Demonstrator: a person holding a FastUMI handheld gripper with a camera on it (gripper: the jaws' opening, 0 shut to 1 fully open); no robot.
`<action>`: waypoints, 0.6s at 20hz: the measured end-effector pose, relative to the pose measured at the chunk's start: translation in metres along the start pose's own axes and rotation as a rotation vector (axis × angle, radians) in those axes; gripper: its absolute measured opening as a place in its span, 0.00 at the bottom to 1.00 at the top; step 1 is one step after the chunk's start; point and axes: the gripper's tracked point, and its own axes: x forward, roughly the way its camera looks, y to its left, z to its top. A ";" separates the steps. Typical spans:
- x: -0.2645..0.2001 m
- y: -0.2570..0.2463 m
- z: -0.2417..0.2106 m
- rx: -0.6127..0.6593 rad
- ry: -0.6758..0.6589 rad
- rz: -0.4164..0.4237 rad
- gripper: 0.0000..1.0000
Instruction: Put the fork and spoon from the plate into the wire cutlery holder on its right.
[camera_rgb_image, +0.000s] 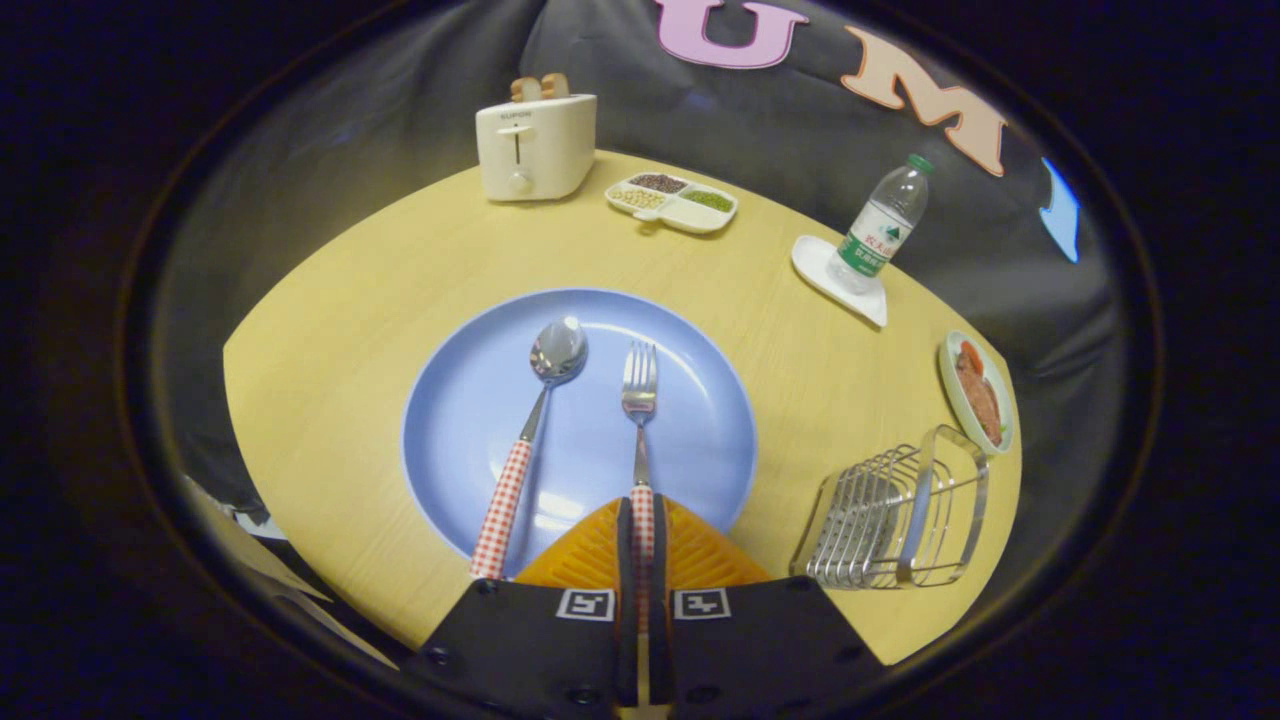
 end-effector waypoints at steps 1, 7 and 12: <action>-0.002 -0.001 0.002 0.009 0.001 0.006 0.08; -0.033 -0.013 0.016 -0.015 0.005 0.031 0.07; -0.059 -0.034 0.025 -0.065 0.007 0.042 0.07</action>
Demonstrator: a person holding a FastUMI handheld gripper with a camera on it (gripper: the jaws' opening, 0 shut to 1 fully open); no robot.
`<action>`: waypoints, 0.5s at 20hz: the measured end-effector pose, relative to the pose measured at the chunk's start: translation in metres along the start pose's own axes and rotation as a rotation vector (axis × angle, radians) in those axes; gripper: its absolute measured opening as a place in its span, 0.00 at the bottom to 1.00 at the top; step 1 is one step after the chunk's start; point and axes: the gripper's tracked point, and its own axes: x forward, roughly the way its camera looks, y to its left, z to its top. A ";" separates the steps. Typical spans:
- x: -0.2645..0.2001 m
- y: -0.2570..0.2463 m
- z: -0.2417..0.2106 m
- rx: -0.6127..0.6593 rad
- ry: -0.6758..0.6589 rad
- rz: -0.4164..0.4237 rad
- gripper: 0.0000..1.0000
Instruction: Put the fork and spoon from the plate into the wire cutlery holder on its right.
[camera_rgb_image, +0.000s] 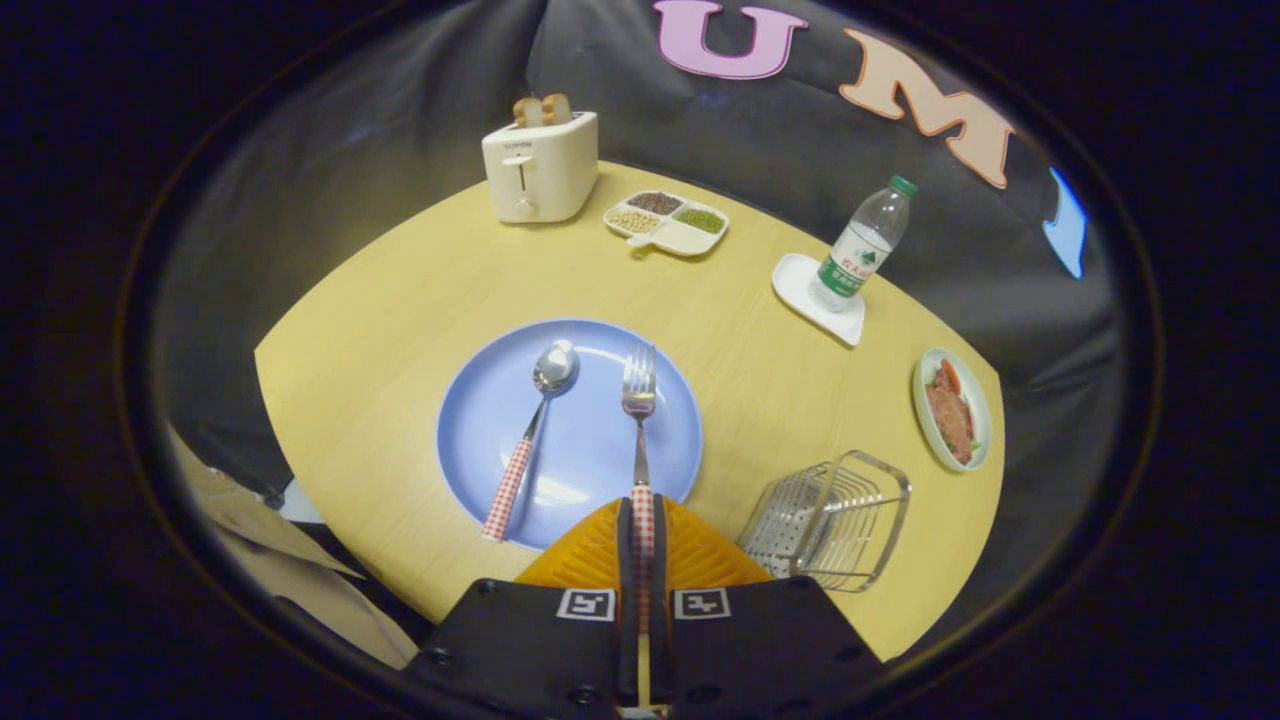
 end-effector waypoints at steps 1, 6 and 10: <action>-0.007 -0.004 0.000 -0.007 0.004 0.002 0.07; -0.038 -0.030 0.000 -0.037 0.017 -0.004 0.07; -0.058 -0.057 -0.006 -0.090 0.052 -0.036 0.07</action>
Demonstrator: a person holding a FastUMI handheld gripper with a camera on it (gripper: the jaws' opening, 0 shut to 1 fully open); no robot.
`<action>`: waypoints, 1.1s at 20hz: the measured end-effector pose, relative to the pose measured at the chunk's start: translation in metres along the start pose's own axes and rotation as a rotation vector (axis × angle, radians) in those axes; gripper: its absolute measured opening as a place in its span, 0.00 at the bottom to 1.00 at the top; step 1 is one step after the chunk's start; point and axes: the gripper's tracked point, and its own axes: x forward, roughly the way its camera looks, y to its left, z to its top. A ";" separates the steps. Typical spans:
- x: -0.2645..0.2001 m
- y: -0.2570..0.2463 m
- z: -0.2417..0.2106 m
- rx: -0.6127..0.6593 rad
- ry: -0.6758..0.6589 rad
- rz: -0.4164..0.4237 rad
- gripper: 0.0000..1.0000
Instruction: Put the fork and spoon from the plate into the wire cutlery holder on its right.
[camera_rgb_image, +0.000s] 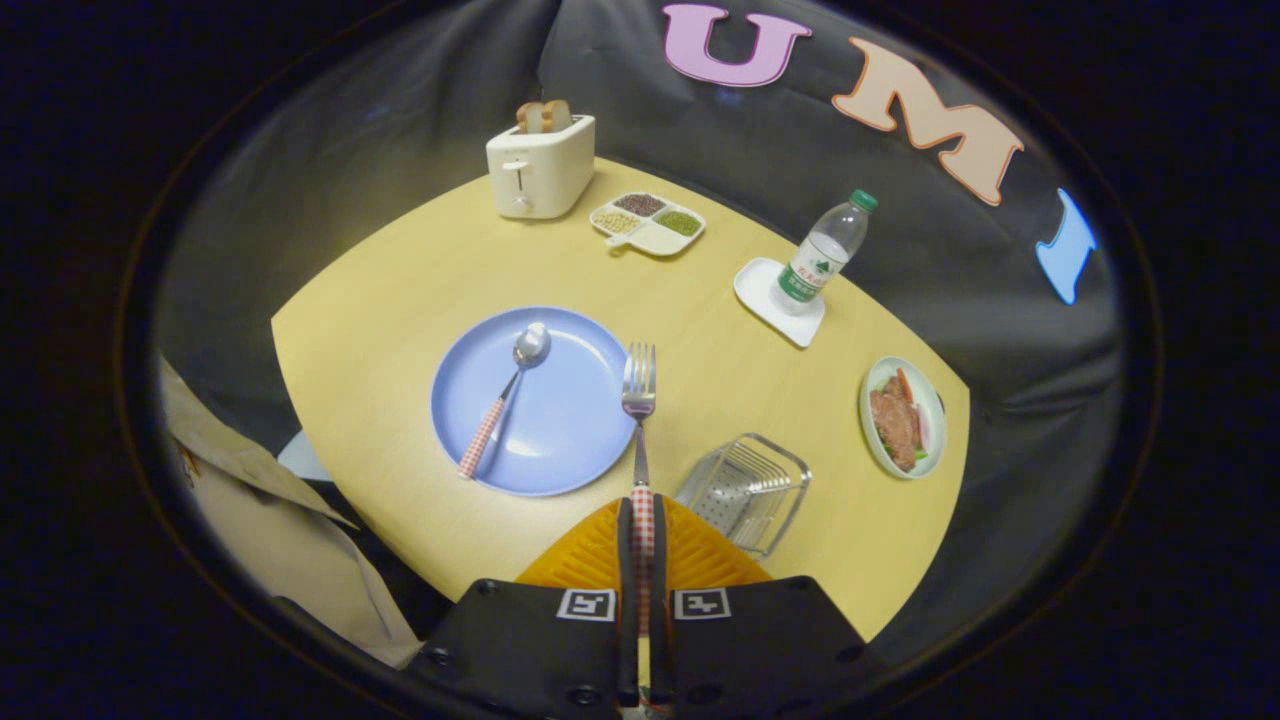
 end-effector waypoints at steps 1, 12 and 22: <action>-0.003 -0.006 -0.002 -0.013 0.008 -0.014 0.07; -0.023 -0.068 -0.047 -0.101 0.166 -0.086 0.07; 0.007 -0.070 -0.065 -0.148 0.336 -0.005 0.08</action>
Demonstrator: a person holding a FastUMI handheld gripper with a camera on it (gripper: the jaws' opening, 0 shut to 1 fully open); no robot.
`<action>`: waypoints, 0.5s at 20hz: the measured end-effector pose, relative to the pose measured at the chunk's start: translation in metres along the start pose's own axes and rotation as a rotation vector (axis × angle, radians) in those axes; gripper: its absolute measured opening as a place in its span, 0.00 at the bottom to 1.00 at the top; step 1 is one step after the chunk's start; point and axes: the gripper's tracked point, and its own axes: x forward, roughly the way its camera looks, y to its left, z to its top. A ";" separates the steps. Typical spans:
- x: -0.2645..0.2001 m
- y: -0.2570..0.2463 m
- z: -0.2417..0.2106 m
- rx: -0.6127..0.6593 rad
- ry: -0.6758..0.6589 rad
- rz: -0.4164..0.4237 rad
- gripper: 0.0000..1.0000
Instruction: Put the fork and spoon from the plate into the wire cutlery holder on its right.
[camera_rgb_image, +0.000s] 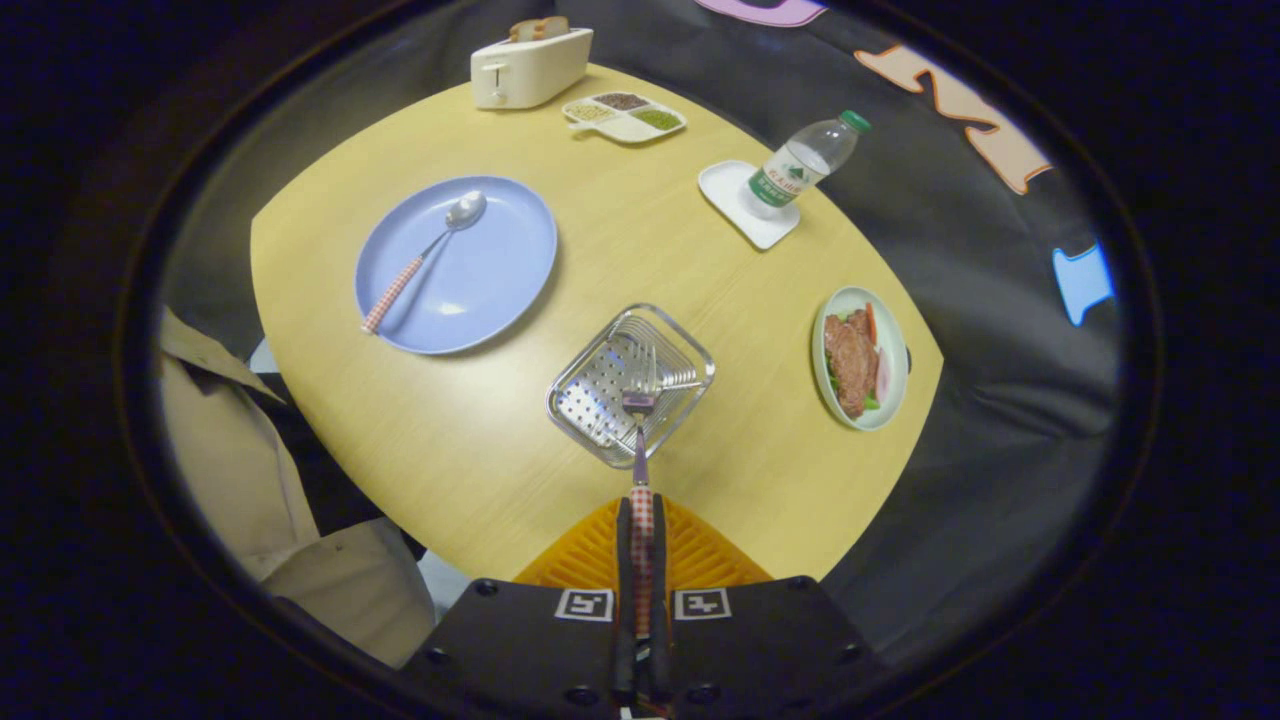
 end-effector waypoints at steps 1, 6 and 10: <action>0.004 -0.001 0.000 -0.017 0.017 0.003 0.08; 0.020 0.003 0.007 -0.046 0.084 0.045 0.08; 0.030 0.001 0.013 -0.062 0.128 0.048 0.08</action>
